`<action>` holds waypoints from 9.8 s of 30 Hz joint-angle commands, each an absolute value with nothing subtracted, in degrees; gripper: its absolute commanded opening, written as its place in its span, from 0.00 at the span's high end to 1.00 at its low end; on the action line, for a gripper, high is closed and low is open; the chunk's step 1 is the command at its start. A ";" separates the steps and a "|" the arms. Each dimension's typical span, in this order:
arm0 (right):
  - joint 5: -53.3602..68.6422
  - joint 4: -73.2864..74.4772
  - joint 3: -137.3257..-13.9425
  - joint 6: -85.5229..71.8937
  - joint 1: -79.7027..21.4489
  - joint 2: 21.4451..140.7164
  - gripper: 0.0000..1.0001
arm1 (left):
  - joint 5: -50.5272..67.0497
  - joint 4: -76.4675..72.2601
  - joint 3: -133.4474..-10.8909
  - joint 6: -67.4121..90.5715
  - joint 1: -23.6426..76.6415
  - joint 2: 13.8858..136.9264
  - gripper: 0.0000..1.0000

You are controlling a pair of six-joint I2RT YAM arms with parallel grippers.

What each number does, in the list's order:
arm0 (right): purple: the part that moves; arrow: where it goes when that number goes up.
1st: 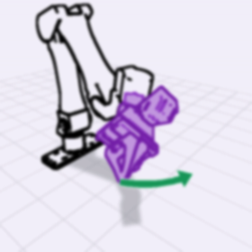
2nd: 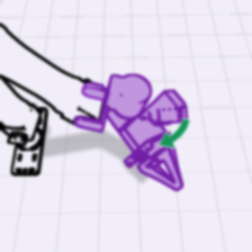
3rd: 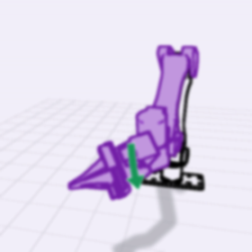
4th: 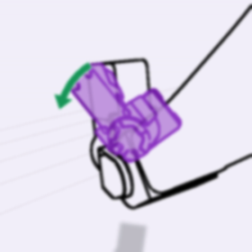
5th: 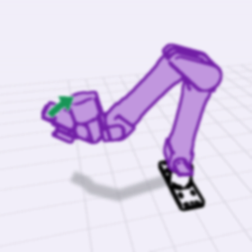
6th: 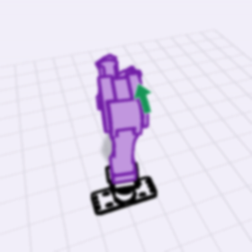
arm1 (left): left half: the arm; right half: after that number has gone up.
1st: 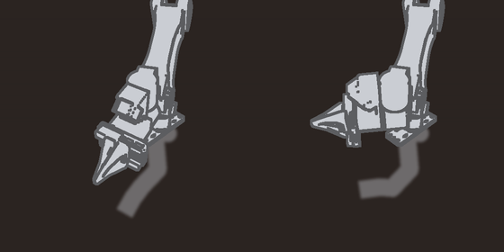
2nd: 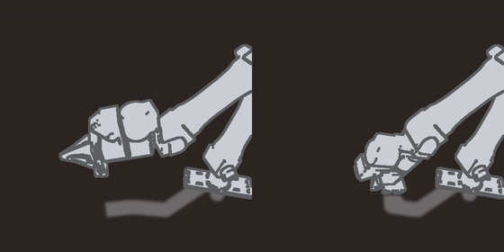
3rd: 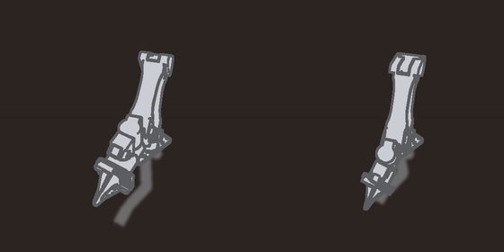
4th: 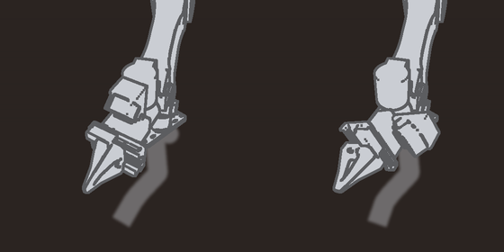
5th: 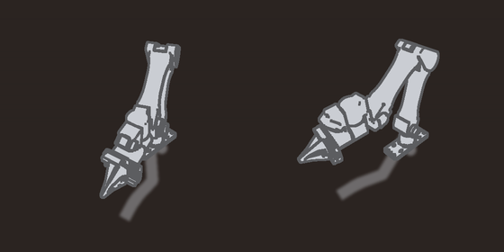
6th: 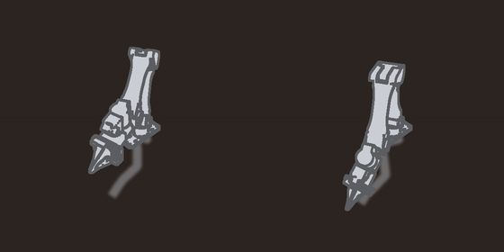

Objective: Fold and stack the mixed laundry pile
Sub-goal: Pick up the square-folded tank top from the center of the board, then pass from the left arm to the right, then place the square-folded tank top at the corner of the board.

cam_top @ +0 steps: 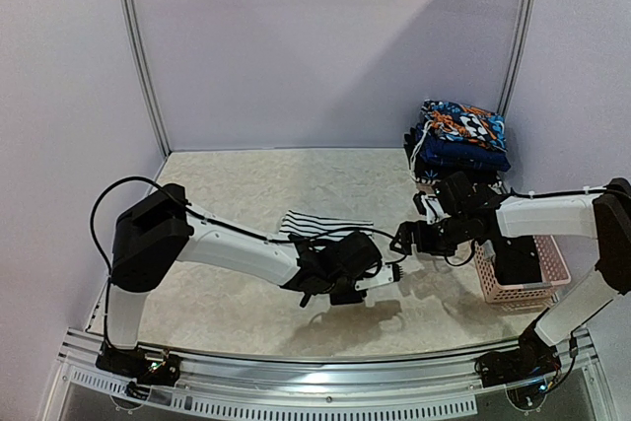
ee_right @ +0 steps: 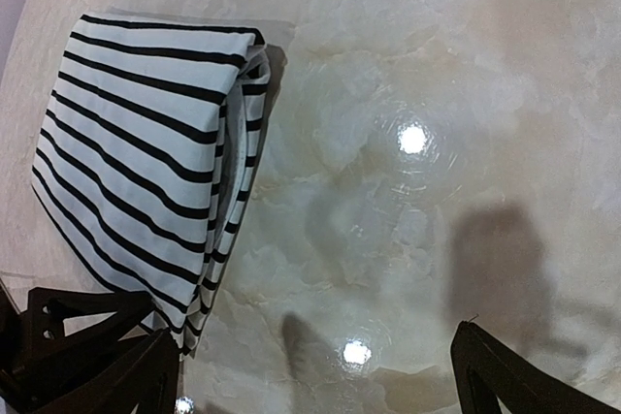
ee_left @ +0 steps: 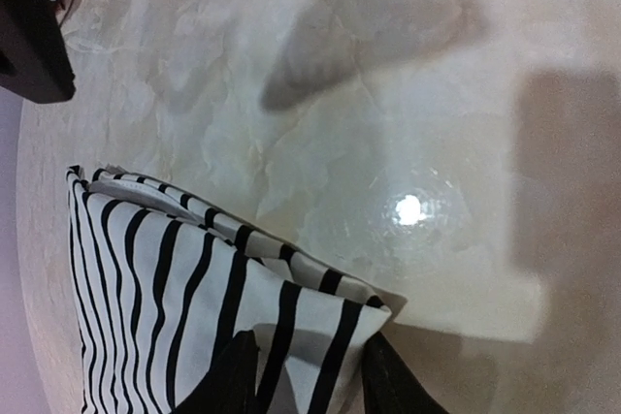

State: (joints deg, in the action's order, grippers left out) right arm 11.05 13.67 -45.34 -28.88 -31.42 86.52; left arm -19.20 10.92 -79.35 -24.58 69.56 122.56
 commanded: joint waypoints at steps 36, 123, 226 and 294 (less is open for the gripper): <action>16.76 8.01 -44.74 -32.48 -30.82 87.69 0.02 | -11.26 -0.02 -73.16 -20.41 66.81 120.23 1.00; 34.28 -7.36 -53.73 -49.59 -31.46 107.33 0.10 | -7.20 -23.20 -57.80 -9.32 63.11 107.81 1.00; 10.20 46.46 -119.61 -19.34 -21.76 129.38 1.00 | -0.44 -41.96 -34.45 2.58 59.95 100.96 0.02; -1.15 45.79 -146.37 5.27 -1.85 123.90 1.00 | 10.37 -42.63 -39.82 9.51 59.94 110.80 0.08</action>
